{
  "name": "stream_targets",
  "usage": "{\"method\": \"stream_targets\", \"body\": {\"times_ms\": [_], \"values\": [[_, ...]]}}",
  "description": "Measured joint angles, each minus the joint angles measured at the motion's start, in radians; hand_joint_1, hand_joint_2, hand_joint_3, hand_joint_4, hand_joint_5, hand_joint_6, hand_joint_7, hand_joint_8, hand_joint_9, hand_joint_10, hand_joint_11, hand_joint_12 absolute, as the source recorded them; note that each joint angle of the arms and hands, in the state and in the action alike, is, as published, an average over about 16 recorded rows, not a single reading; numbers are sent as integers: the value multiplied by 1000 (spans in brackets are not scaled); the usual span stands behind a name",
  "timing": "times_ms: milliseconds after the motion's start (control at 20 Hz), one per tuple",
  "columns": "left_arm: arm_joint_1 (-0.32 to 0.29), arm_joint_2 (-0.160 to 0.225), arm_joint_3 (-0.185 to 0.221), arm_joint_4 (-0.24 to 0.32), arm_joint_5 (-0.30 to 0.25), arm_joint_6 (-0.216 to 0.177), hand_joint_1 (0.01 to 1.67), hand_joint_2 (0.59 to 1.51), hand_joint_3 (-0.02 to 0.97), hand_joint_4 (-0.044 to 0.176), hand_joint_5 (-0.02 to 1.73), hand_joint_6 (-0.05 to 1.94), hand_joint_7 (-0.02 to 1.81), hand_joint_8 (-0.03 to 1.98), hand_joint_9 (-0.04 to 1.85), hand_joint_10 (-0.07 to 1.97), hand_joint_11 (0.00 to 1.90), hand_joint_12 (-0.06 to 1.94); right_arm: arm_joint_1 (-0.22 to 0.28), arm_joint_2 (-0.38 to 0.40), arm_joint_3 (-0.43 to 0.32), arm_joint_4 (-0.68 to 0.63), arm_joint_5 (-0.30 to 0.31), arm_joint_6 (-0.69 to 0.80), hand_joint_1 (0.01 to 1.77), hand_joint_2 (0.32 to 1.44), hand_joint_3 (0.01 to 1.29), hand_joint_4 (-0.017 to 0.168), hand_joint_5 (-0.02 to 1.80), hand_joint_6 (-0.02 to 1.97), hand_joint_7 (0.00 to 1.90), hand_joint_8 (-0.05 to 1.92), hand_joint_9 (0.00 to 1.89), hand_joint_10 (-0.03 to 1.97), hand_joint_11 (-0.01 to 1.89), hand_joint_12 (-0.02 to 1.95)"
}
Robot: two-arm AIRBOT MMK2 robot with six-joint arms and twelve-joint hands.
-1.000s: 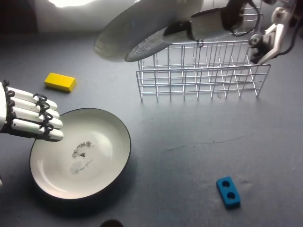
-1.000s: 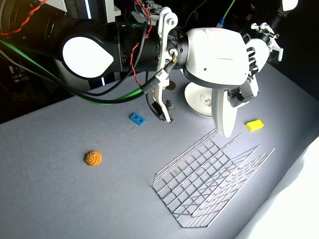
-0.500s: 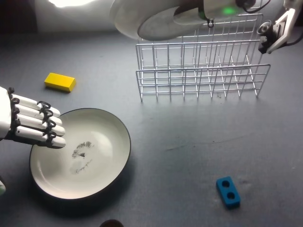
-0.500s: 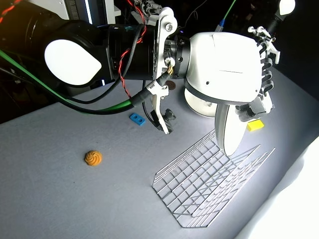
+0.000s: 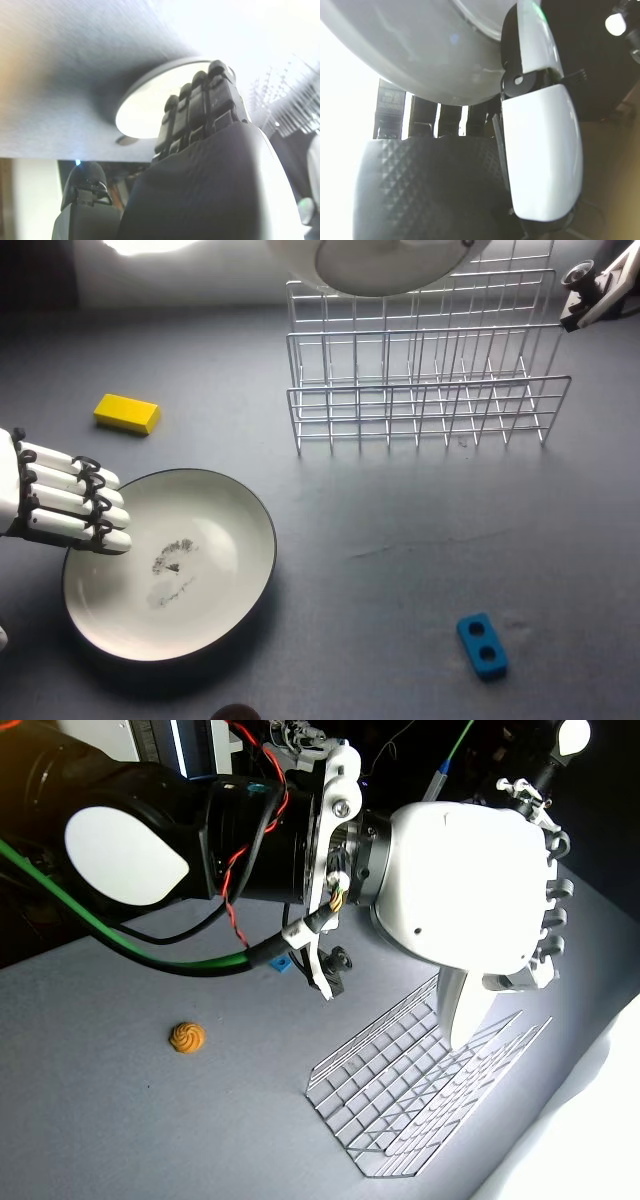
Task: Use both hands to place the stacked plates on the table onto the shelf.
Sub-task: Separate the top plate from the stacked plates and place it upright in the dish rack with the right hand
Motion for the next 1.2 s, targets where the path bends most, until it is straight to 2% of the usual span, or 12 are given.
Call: {"method": "stream_targets", "body": {"times_ms": [550,1200], "values": [[8,-4,15,-2,6,4,15,1106,21,1,20,4,11,8,18,3,13,10,25,-7,71,54,-118,83,1218,1016,16,1,890,1063,1028,943,1231,22,844,927],[13,-4,16,-4,6,4,15,1106,22,2,20,4,12,8,13,-3,13,11,38,-33,147,58,-190,182,1218,1027,15,-3,895,1031,1033,920,1249,21,869,930]]}}
